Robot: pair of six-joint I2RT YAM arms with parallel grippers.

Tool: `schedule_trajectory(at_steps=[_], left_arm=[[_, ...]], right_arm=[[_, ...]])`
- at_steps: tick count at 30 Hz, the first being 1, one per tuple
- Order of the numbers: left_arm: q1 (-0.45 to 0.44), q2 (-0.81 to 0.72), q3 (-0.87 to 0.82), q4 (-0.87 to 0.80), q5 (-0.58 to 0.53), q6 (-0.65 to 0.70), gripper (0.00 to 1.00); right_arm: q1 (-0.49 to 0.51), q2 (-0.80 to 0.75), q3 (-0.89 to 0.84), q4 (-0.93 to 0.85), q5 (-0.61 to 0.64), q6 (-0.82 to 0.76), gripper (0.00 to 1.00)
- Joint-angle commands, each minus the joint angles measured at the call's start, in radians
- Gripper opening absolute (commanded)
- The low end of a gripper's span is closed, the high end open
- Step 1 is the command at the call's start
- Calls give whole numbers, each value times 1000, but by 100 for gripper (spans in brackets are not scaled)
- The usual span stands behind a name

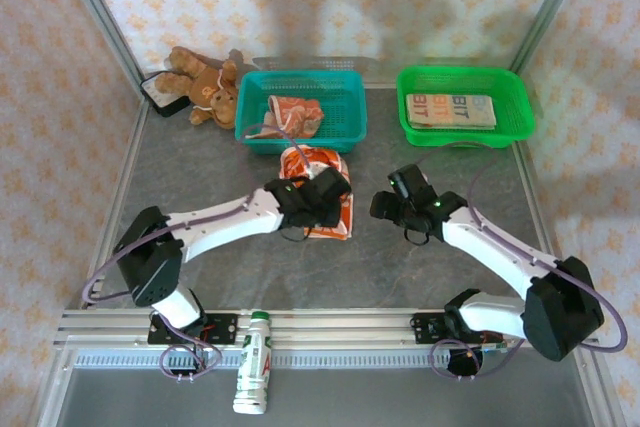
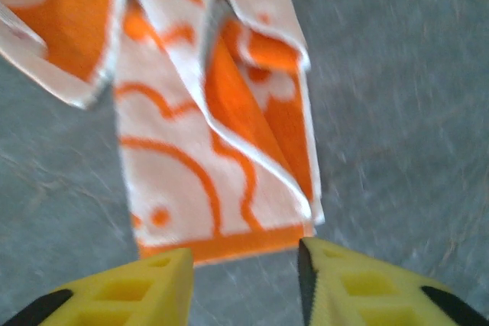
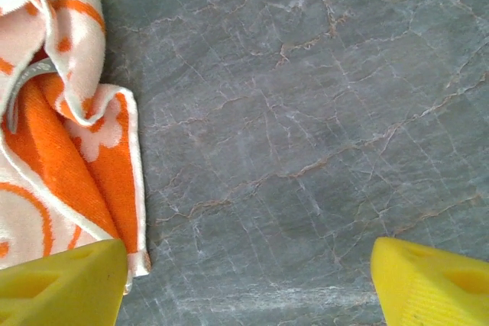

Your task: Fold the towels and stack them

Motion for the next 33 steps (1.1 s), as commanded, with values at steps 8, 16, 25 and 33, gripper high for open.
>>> schedule_trajectory(at_steps=[8,16,25,33], left_arm=[[-80,203,126,-30,-59,-52,29],[-85,281,162,-53,-75,-35,29],[-85,315,151,-60,-89,-29,21],[-85,259,140,-82,-125,-35,0]], right_arm=[[5,-127,-53,-44,71,21,84],[5,-177,-78,-69,83,22,85],[5,-196,-83,-76,85,26,86],[5,-188,-77,-67,62,28,87]])
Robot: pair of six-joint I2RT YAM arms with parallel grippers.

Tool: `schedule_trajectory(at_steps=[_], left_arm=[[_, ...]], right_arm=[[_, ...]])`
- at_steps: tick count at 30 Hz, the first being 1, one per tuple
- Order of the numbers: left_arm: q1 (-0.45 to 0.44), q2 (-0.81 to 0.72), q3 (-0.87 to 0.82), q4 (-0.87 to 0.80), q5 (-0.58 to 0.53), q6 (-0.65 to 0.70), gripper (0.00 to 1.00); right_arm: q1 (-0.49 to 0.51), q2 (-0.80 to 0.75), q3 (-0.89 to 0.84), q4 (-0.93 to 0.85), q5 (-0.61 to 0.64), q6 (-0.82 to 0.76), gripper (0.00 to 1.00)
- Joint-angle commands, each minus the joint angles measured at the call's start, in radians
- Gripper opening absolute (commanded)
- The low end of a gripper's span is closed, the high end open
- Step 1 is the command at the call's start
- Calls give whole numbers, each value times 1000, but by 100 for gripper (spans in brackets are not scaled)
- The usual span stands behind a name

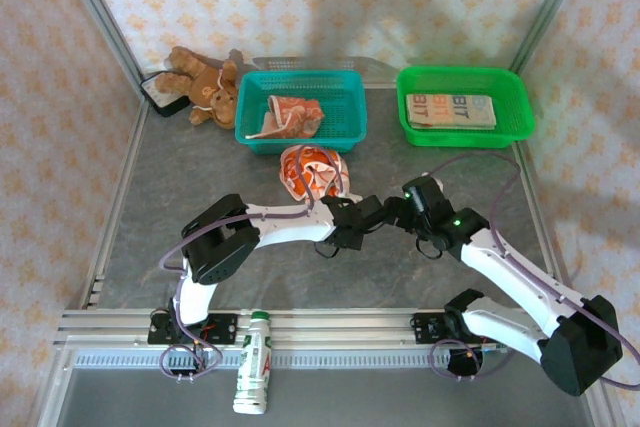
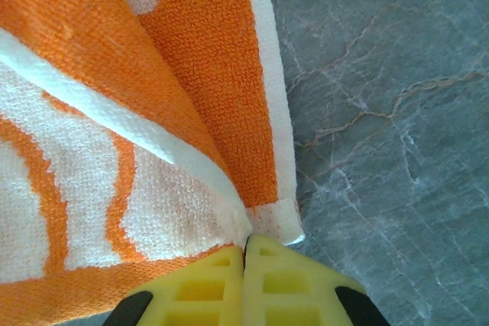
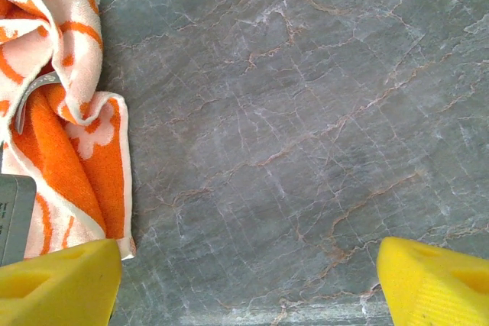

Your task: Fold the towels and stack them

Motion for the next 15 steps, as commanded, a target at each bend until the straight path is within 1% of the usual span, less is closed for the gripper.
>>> schedule_trajectory(at_steps=[1,2,5,10,15], left_arm=[[-9,-68,-5,-51,-70,-7,0],[-10,-100,-8,-60,-81,-10,0],[-8,-176,-23,-85,-120,-24,0],[-2,-306,-68,-106,-159,-53,0],[50,-452,-188,-101,-182,-109,0]], right_arm=[[5,-7,-6,-11,6,14,87],[5,-2,-5,-7,-3,15,87],[6,16,-2,19,-42,9,81],[10,66,9,68,-112,21,79],[84,138,34,114,-103,44,73]])
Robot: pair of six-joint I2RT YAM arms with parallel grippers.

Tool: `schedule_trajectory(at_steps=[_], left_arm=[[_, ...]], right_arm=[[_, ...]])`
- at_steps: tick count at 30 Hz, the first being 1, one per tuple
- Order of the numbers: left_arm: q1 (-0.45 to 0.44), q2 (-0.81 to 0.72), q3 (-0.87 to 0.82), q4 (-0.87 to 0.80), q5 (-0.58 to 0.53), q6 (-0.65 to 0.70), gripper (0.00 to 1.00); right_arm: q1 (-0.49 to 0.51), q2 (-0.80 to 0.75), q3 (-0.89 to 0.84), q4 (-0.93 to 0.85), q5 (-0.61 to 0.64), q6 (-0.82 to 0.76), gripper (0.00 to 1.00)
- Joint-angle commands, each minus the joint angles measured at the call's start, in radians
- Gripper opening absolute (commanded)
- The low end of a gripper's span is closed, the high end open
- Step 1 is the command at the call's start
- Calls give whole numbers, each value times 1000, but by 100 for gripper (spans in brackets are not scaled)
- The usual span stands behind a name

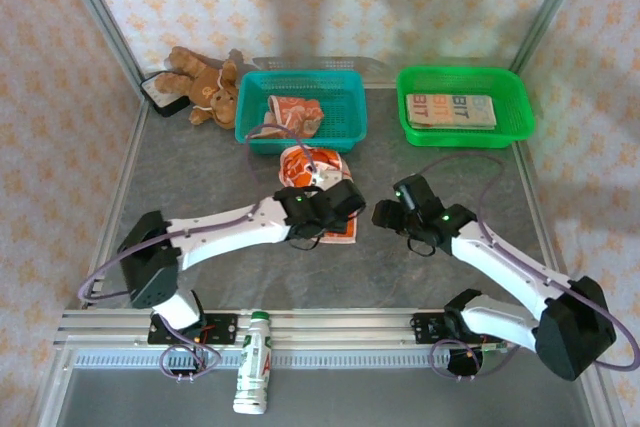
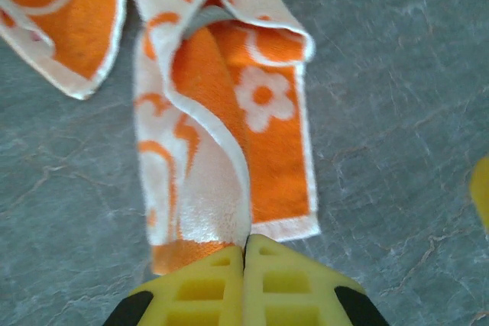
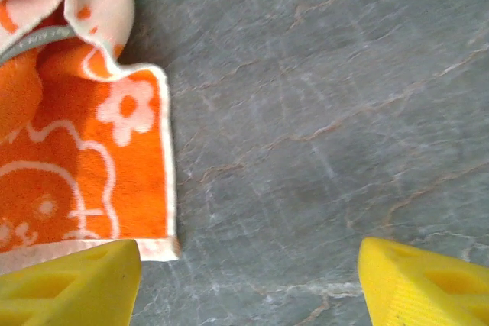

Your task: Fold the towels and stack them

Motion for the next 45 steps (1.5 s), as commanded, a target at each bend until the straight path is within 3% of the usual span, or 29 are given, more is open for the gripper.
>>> schedule_trajectory(at_steps=[1,8,14,15,18,19,34,45], left_arm=[[49,-80,-107,-46,-67,-66,0],[190,-246,-395,80,25,-111,0],[255,-249,-511,147,68,-73,1],[263,-238,-513,150,76,-61,7],[284,-213,-507,142,75,-14,41],[290,-207,-503,134,72,-3,41],[353,-136,-490,124,65,171,39],[369,-99,-511,203,132,196,18]], right_arm=[[60,49,40,50,7,28,70],[182,208,101,85,61,69,63],[257,321,153,80,107,109,61],[266,337,160,79,111,116,60],[298,374,177,77,126,147,59],[309,380,182,75,135,152,59],[355,386,184,74,167,205,59],[402,414,180,72,196,259,57]])
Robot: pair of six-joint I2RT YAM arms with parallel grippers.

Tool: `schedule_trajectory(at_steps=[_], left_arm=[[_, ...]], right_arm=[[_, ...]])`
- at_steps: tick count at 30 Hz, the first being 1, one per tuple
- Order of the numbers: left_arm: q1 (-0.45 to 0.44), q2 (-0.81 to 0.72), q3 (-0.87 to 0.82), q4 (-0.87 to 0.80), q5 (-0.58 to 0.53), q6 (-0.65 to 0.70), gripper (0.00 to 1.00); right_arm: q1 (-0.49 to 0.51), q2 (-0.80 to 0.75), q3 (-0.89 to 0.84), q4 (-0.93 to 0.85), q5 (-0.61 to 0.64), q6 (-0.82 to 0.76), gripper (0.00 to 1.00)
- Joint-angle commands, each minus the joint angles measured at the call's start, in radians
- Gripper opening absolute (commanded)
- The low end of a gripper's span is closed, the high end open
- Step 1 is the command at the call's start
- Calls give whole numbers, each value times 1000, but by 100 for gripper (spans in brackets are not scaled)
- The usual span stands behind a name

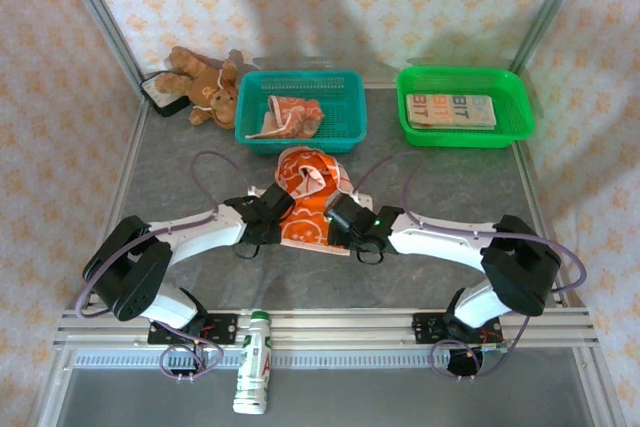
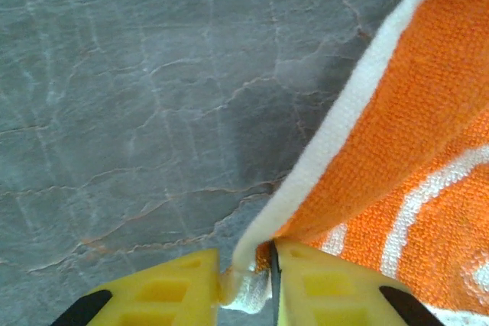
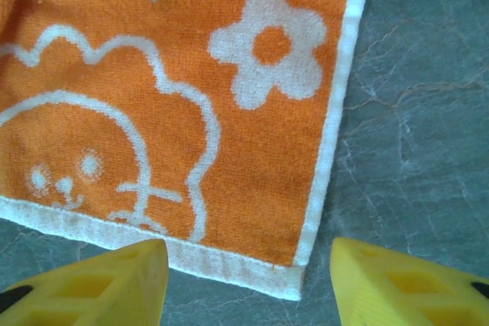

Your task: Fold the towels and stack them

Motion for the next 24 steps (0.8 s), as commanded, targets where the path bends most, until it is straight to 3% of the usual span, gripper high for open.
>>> schedule_trajectory(at_steps=[1,8,24], left_arm=[[8,14,-12,31,11,9,11],[9,5,-25,27,27,6,0],[9,-9,-26,23,39,1,0]], right_arm=[[19,28,11,-7,59,49,56],[32,52,8,-24,100,97,52],[46,139,16,-62,90,125,43]])
